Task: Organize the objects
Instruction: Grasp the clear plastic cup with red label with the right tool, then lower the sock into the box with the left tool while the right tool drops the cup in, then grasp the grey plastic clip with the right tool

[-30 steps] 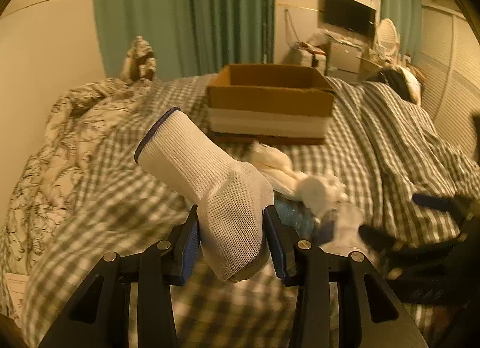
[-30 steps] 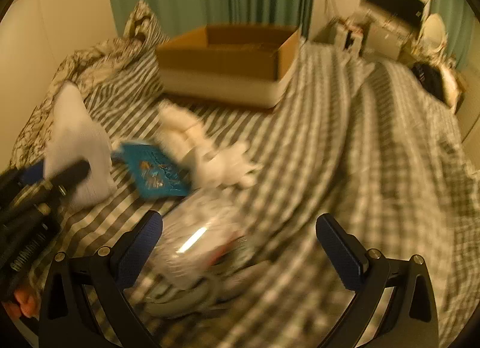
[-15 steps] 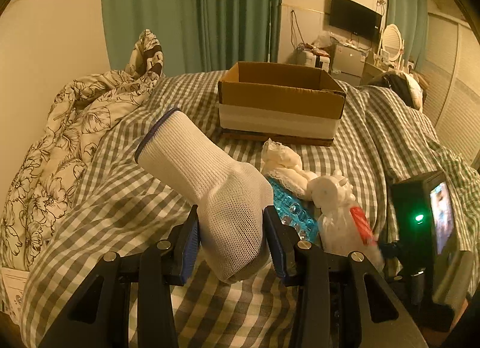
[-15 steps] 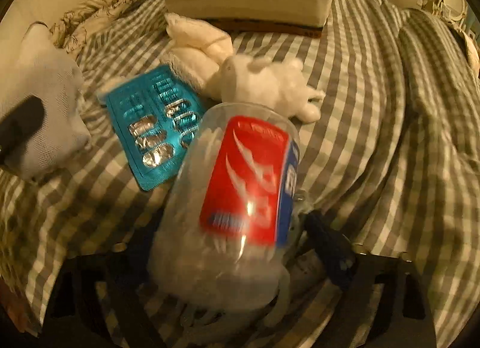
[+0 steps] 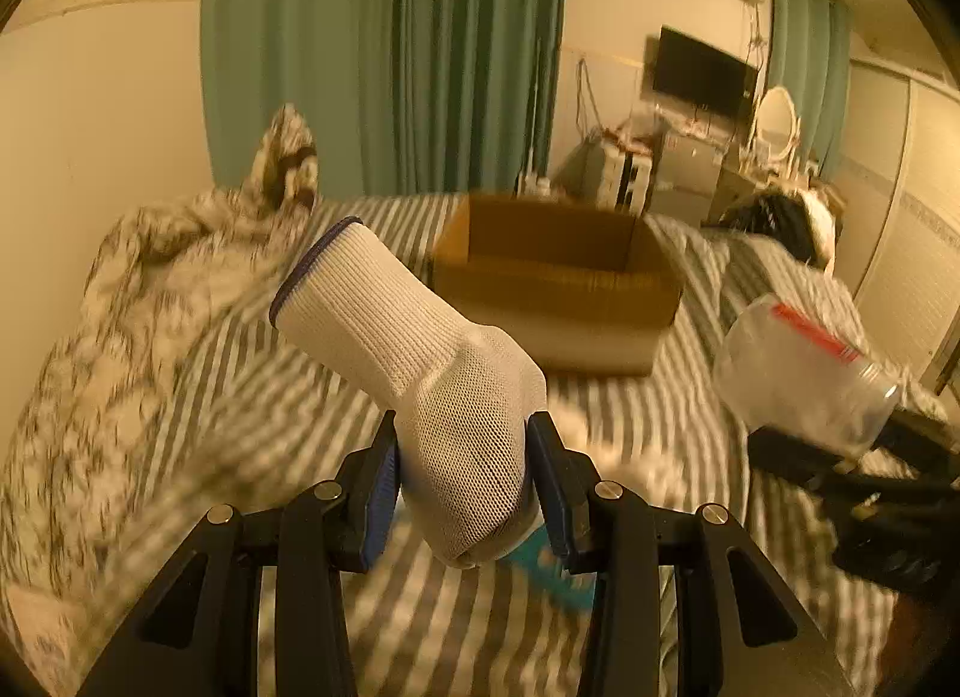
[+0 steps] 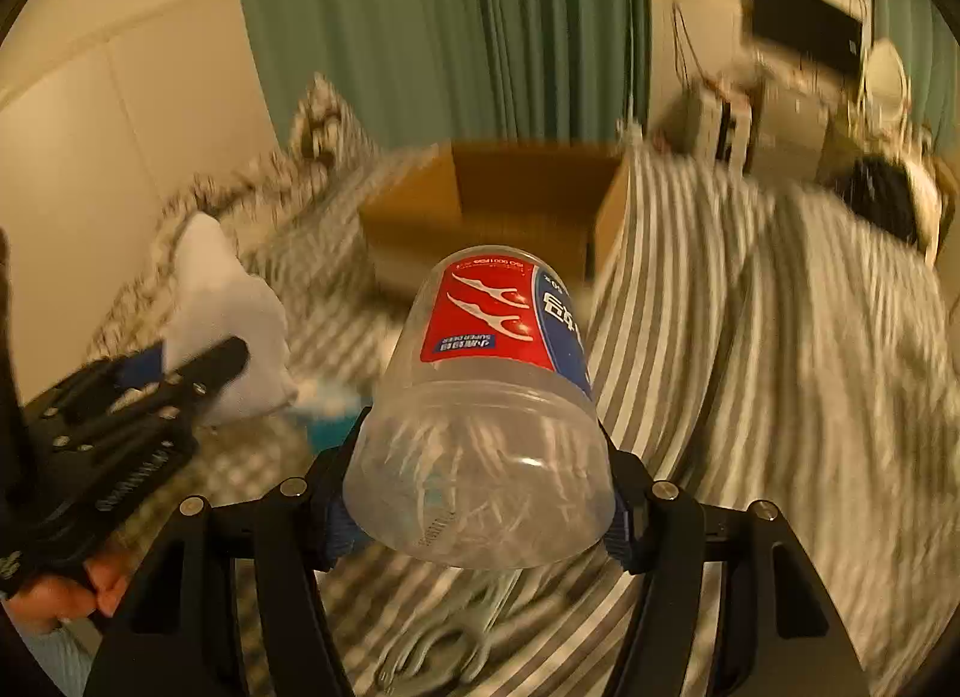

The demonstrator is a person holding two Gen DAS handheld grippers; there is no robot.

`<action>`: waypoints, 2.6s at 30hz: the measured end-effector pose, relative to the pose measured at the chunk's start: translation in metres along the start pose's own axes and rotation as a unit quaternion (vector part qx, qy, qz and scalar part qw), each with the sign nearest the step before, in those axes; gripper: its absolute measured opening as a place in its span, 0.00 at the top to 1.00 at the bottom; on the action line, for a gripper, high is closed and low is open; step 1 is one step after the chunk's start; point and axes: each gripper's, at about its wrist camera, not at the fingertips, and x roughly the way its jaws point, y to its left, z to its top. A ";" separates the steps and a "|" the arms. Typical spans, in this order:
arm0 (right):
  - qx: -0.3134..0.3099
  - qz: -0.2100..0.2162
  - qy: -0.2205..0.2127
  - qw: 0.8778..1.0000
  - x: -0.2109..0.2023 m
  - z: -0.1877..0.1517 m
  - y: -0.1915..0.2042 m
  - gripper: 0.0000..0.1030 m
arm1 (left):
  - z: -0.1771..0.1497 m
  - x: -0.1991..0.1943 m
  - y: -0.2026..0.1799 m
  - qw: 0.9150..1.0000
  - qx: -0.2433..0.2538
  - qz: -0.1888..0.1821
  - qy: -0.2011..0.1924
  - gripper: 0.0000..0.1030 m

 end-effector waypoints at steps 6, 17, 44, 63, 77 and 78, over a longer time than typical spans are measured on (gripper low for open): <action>-0.020 -0.006 -0.049 0.999 -0.004 0.084 -0.011 0.39 | 0.070 0.018 -0.008 0.999 0.014 -0.019 -0.032 0.59; -0.019 -0.010 -0.028 0.999 0.099 0.164 -0.040 0.39 | 0.149 0.126 -0.027 0.998 0.053 -0.005 -0.024 0.59; 0.004 -0.018 -0.058 0.998 0.060 0.176 -0.066 0.17 | 0.142 0.119 -0.027 0.996 0.079 0.017 -0.022 0.08; -0.052 -0.056 -0.067 0.995 -0.094 0.071 -0.023 0.09 | 0.050 -0.042 -0.013 0.996 0.063 0.049 -0.042 0.00; -0.038 -0.049 0.116 0.991 0.024 -0.086 -0.006 0.09 | -0.076 -0.011 0.001 0.997 0.015 0.068 0.040 0.00; -0.042 -0.040 0.135 0.989 0.035 -0.095 -0.002 0.09 | -0.080 -0.009 0.003 0.996 0.015 0.071 0.042 0.00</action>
